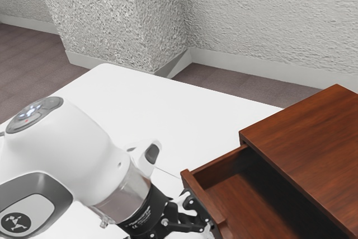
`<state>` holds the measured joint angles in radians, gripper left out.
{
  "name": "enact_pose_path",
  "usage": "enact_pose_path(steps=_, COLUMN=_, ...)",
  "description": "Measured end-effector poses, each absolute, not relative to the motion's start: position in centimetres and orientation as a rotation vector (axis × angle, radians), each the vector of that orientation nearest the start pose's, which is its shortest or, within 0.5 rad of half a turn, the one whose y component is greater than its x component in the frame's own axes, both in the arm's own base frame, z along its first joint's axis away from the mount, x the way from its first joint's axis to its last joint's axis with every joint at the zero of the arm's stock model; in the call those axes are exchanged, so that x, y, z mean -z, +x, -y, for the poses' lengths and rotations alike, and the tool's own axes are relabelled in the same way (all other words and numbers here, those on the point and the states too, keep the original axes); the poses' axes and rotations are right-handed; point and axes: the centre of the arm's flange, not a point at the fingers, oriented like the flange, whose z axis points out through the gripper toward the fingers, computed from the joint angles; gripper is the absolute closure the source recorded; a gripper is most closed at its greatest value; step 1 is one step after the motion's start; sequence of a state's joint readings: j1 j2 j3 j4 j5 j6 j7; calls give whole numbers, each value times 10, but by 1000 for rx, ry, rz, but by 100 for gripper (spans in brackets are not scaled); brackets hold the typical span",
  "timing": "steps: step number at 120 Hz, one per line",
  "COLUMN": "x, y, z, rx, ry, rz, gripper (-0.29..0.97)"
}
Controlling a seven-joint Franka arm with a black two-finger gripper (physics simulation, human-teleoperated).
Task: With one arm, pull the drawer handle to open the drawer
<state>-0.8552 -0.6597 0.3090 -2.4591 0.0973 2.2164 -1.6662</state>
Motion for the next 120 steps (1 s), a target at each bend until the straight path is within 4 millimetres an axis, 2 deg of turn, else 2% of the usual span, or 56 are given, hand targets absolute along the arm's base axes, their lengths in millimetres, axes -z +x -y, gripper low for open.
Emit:
enact_pose_path(steps=22, x=-566, y=348, z=180, rx=223, ry=-3072, rz=1777, gripper=26)
enact_pose_path(steps=29, x=-577, y=348, z=179, rx=259, ry=-3073, rz=1773, gripper=25)
enact_pose_path(steps=34, x=-593, y=350, z=177, rx=300, ry=-3064, rz=1782, gripper=24)
enact_pose_path(steps=38, x=-614, y=355, z=173, rx=336, ry=-3052, rz=1803, gripper=21)
enact_pose_path(steps=46, x=-701, y=388, z=160, rx=426, ry=-2980, rz=1927, gripper=15)
enact_pose_path(steps=49, x=-747, y=404, z=143, rx=464, ry=-2923, rz=2026, gripper=13)
enact_pose_path(steps=52, x=-779, y=412, z=123, rx=481, ry=-2856, rz=2110, gripper=12)
enact_pose_path(steps=55, x=-799, y=416, z=96, rx=484, ry=-2763, rz=2197, gripper=10)
enact_pose_path(steps=59, x=-810, y=417, z=68, rx=467, ry=-2641, rz=2279, gripper=9)
enact_pose_path(steps=62, x=-810, y=419, z=51, rx=441, ry=-2555, rz=2321, gripper=8)
enact_pose_path(steps=68, x=-799, y=427, z=28, rx=369, ry=-2419, rz=2348, gripper=6)
enact_pose_path(steps=75, x=-773, y=444, z=4, rx=267, ry=-2287, rz=2348, gripper=5)
enact_pose_path(steps=81, x=-751, y=459, z=-8, rx=211, ry=-2203, rz=2326, gripper=4)
enact_pose_path(steps=93, x=-720, y=468, z=-46, rx=112, ry=-2066, rz=2358, gripper=2)
enact_pose_path(steps=102, x=-711, y=465, z=-53, rx=64, ry=-2043, rz=2360, gripper=2)
enact_pose_path(steps=111, x=-705, y=464, z=-43, rx=36, ry=-2062, rz=2329, gripper=1)
enact_pose_path(steps=120, x=-702, y=462, z=-42, rx=23, ry=-2062, rz=2318, gripper=1)
